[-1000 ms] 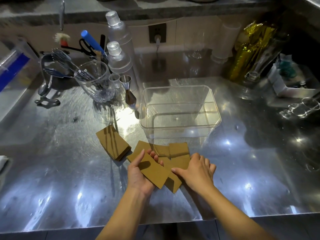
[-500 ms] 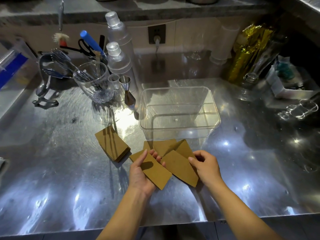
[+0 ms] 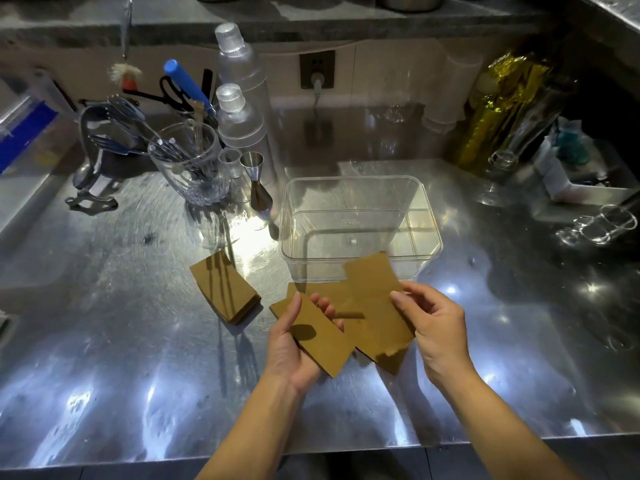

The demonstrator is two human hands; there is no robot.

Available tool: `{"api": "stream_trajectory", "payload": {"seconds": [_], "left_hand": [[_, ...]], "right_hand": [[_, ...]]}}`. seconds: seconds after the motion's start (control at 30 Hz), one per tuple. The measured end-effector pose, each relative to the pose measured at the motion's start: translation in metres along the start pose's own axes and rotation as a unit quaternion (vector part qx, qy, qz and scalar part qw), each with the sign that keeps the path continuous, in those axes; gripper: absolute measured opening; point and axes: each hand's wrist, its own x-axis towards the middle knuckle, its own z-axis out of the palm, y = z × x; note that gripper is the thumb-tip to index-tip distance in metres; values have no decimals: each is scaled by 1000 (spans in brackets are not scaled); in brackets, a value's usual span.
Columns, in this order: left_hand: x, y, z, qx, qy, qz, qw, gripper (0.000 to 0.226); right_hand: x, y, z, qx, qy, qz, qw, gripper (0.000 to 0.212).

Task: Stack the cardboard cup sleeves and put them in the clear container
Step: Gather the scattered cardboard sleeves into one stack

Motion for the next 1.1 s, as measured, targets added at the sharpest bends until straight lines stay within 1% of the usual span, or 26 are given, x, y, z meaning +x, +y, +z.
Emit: {"api": "stream_trajectory", "payload": {"seconds": [0.03, 0.13, 0.2, 0.27, 0.33, 0.4, 0.5, 0.57, 0.63, 0.7, 0.73, 0.8, 0.9, 0.97, 1.07, 1.1], "left_hand": [[-1, -1, 2, 2, -19, -8, 1000, 53], [-4, -5, 6, -3, -67, -50, 996, 68], [-4, -7, 7, -9, -70, -60, 996, 70], [-3, -9, 8, 0, -80, -52, 995, 68], [-3, -10, 8, -1, -96, -36, 995, 58], [-4, -9, 6, -12, -95, -23, 995, 52], [-4, -9, 3, -16, -84, -18, 996, 53], [-4, -9, 2, -13, -73, -13, 997, 54], [-5, -10, 1, -10, -61, -11, 998, 43], [-5, -12, 0, -6, -44, -11, 999, 22], [-5, -12, -1, -9, -35, -6, 999, 19], [-3, -9, -4, -14, -19, 8, 1000, 24], [-1, -2, -9, -2, -28, -7, 1000, 21], [0, 3, -13, 0, -52, -25, 998, 34], [2, 7, -20, -23, -116, -57, 991, 66], [3, 7, -22, -32, -138, -65, 988, 74]], "right_hand": [[1, -2, 3, 10, -32, 28, 999, 15], [1, -2, 15, 2, -99, 82, 992, 18], [-2, 3, 26, -7, -119, 96, 988, 18], [-5, 9, 36, -14, -128, 101, 987, 19], [-8, 15, 45, -41, -130, 96, 986, 20], [-9, 20, 49, -85, -126, 81, 985, 21], [-9, 25, 51, -153, -133, 58, 977, 19], [-9, 28, 52, -180, -121, 52, 975, 19], [-8, 30, 53, -190, -109, 56, 974, 20], [-9, 32, 53, -190, -112, 62, 973, 20], [-10, 32, 52, -191, -114, 62, 973, 20], [-11, 33, 47, -197, -103, 55, 974, 18], [-9, 33, 30, -205, -69, 33, 976, 15], [-5, 33, 16, -218, -44, 15, 975, 14], [-5, 32, 2, -203, -35, 20, 978, 15], [-5, 33, -1, -196, -38, 25, 980, 15]]}}
